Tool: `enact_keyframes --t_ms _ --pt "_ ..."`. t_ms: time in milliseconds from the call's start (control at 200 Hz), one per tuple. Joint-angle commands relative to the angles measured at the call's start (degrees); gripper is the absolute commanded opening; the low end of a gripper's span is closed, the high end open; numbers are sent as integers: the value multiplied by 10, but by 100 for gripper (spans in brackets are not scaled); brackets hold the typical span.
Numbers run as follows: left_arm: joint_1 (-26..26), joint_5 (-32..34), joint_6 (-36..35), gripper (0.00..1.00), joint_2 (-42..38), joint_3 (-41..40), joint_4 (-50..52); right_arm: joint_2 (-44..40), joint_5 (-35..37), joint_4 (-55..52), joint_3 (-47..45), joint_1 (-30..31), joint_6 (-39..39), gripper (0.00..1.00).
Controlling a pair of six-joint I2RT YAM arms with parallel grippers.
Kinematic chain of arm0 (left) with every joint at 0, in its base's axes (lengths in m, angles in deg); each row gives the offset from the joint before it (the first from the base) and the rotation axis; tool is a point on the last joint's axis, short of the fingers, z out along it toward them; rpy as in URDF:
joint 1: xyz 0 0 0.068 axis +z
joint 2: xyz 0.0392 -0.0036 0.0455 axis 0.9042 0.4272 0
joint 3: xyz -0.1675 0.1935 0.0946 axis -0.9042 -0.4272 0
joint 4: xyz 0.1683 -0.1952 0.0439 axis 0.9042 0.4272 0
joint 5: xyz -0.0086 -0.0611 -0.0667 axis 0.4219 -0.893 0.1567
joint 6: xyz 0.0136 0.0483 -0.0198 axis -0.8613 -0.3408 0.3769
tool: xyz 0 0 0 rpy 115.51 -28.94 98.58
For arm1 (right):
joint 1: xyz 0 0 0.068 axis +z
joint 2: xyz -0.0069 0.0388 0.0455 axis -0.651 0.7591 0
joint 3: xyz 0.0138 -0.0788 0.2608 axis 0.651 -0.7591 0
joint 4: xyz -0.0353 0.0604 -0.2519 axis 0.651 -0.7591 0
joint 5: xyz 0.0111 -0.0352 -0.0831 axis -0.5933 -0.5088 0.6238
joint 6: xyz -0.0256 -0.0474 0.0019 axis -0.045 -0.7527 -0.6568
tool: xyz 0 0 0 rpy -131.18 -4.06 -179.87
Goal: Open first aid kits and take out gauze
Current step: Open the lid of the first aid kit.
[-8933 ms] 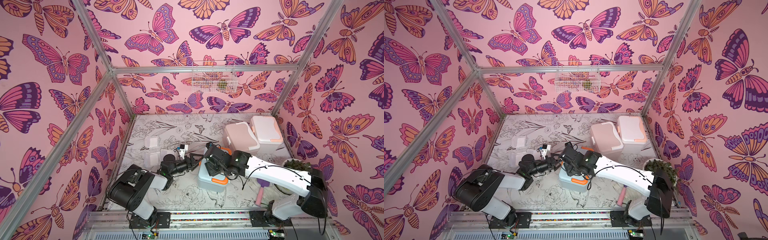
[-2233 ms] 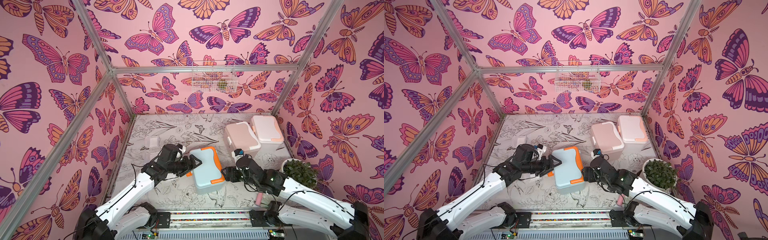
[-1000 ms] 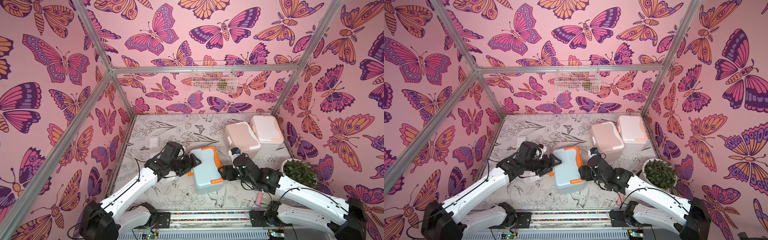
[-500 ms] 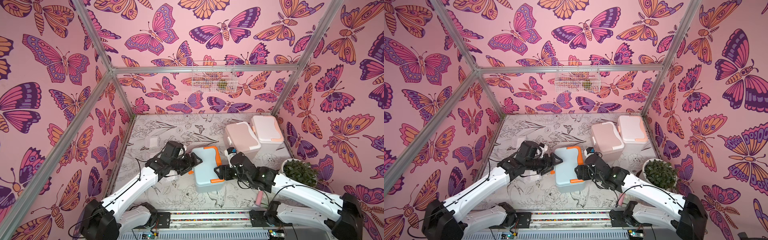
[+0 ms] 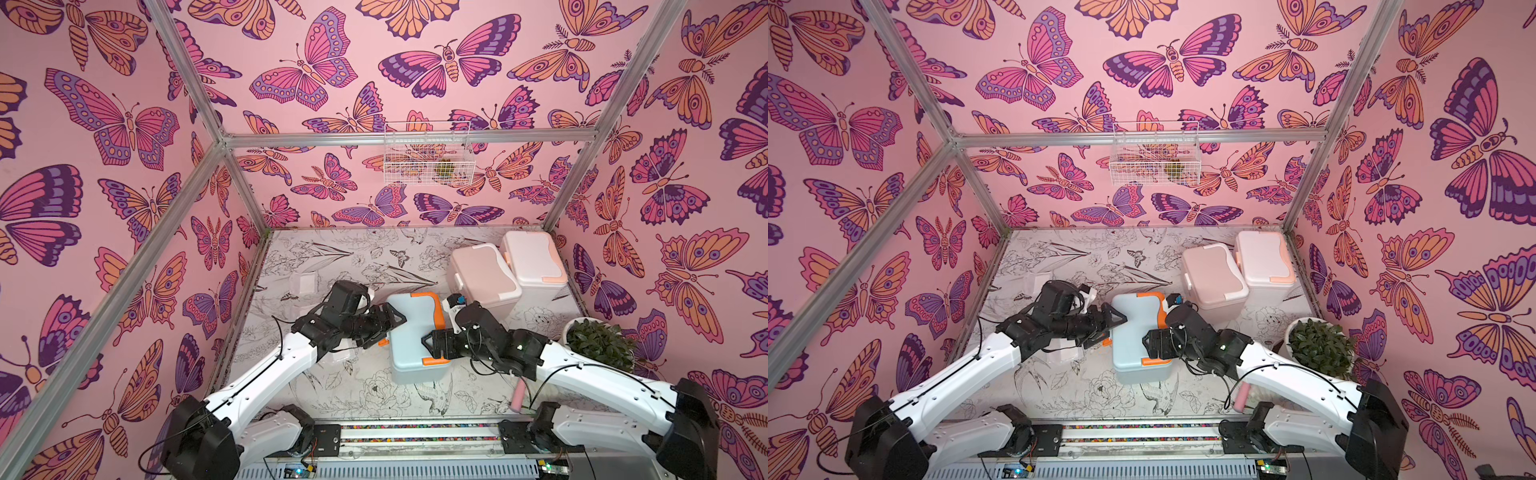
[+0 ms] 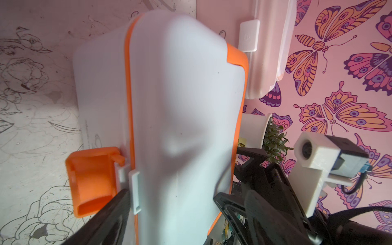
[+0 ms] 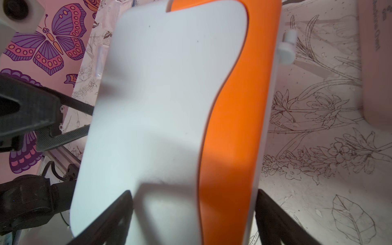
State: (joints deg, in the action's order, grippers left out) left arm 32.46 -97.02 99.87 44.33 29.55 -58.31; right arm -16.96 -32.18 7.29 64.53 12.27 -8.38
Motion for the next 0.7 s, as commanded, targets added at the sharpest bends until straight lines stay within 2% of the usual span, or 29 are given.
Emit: enact_keyframes --t_ms 0,190,696 --pt "-1 -60 16 86 -2 11 -67 15 -35 -17 16 0 0 94" --pt "-2 -69 27 86 -11 12 -85 12 -37 -17 19 1 6 100" --pt "0 -80 39 87 -17 17 -102 -30 19 -111 56 -1 -11 99"
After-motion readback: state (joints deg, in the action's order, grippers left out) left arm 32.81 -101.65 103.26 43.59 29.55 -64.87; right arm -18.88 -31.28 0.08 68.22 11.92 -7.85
